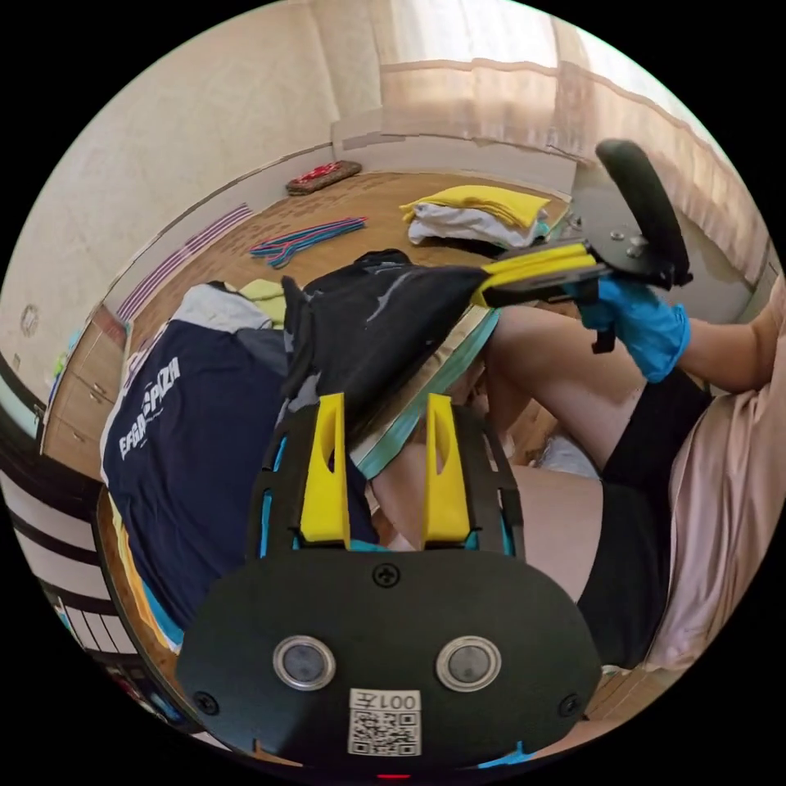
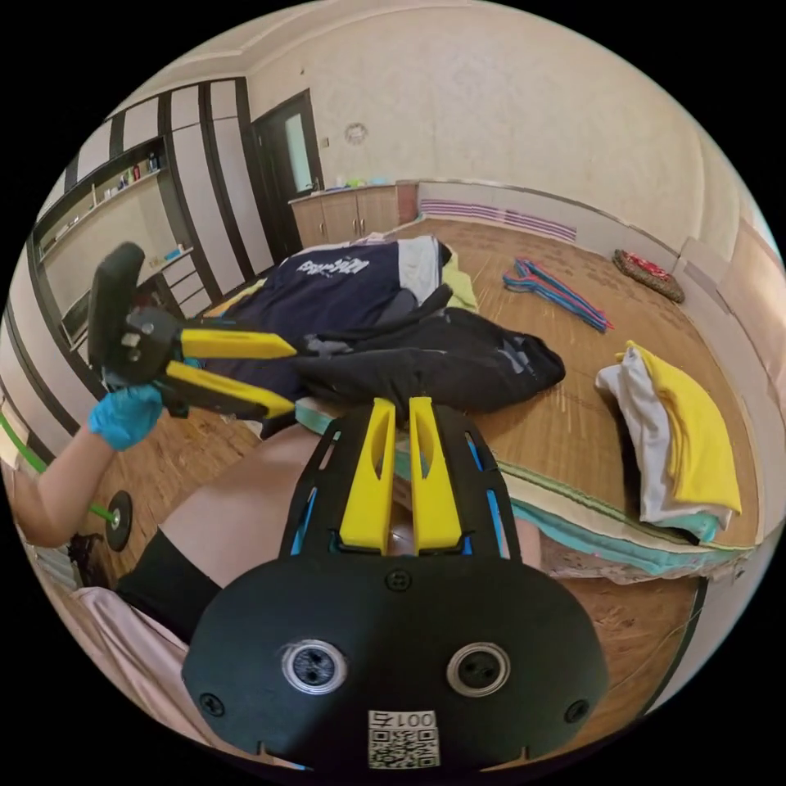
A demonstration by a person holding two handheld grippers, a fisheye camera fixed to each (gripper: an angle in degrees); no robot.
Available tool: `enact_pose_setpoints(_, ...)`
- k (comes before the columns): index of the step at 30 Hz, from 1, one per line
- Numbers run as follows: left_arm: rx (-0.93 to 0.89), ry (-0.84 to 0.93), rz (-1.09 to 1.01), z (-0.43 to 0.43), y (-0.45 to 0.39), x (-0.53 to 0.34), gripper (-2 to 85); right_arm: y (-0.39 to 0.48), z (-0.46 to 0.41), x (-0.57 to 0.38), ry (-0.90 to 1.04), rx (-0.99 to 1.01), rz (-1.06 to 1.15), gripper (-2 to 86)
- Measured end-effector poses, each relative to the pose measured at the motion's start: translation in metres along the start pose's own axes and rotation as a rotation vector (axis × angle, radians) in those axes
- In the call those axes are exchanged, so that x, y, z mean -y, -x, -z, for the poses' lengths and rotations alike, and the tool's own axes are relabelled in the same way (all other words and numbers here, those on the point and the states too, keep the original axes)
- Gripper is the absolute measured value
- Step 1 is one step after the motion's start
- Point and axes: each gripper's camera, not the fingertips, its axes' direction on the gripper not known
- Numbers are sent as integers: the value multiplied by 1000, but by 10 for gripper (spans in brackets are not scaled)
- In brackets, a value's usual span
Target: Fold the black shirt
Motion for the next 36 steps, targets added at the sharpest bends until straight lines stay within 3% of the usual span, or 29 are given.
enact_pose_setpoints(6, 128, -27, -11, -24, -38, 26, 131, -28, 53, -7, -89, -22, -33, 31)
enact_pose_setpoints(19, -105, 33, -68, -68, -121, 70, 112, -90, 99, -53, -101, -133, -157, 38)
enact_pose_setpoints(24, -52, 82, 108, -86, -130, 86, 108, -83, 108, -56, -143, -118, -123, 42)
enact_pose_setpoints(31, 103, 53, 259, -73, -132, 92, 35, -103, 129, -63, -157, -138, -99, 32)
enact_pose_setpoints(36, 39, -42, 346, -36, -121, 91, 16, -126, 158, -94, -214, -106, -114, 14)
